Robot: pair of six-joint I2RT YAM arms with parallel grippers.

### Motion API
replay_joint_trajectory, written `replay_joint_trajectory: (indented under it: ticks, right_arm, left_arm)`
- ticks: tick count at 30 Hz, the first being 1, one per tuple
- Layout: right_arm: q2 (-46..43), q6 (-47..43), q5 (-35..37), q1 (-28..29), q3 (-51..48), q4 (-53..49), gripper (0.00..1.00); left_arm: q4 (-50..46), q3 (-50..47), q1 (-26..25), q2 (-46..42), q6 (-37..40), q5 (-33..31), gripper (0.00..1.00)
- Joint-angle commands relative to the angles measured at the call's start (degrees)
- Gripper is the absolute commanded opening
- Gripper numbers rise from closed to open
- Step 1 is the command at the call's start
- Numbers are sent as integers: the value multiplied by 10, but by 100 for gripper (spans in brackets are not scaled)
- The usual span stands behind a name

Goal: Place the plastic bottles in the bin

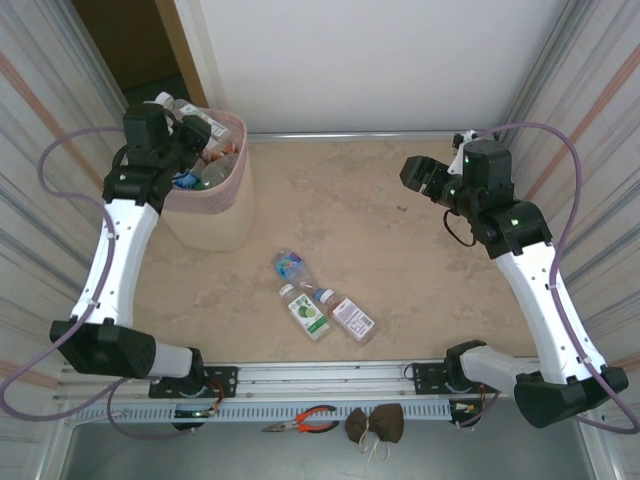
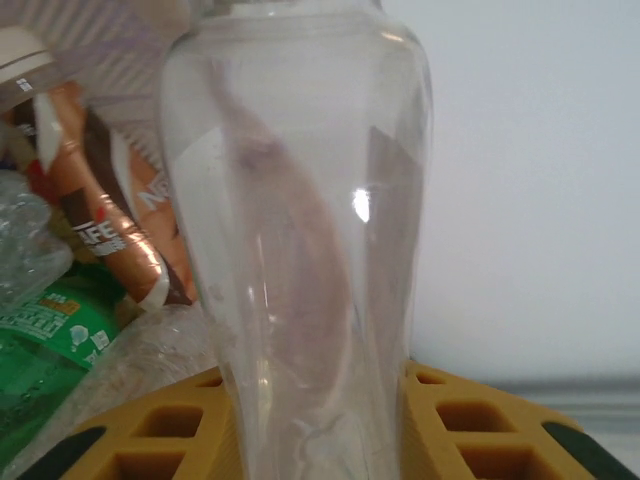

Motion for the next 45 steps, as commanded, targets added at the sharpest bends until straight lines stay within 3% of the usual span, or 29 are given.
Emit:
replay_joint_trajectory:
  ticks: [1, 10, 17, 25, 32, 45]
  right_arm:
    - [-15, -8, 6, -3, -8, -10, 79]
    - [-17, -8, 10, -4, -11, -14, 79]
    - [-26, -11, 18, -6, -10, -21, 79]
    - [-42, -13, 24, -9, -15, -24, 79]
    - [-53, -16, 26, -11, -19, -23, 79]
    - [-66, -17, 21, -11, -24, -24, 79]
  left_arm:
    - [27, -1, 11, 18, -117, -31, 28]
    - [74, 1, 16, 82, -245, -7, 30]
    - [96, -3, 16, 108, -293, -23, 34]
    - [143, -6, 16, 143, -301, -15, 39]
    - [123, 8, 16, 160, -305, 5, 47]
    - [88, -10, 17, 85, -290, -23, 62]
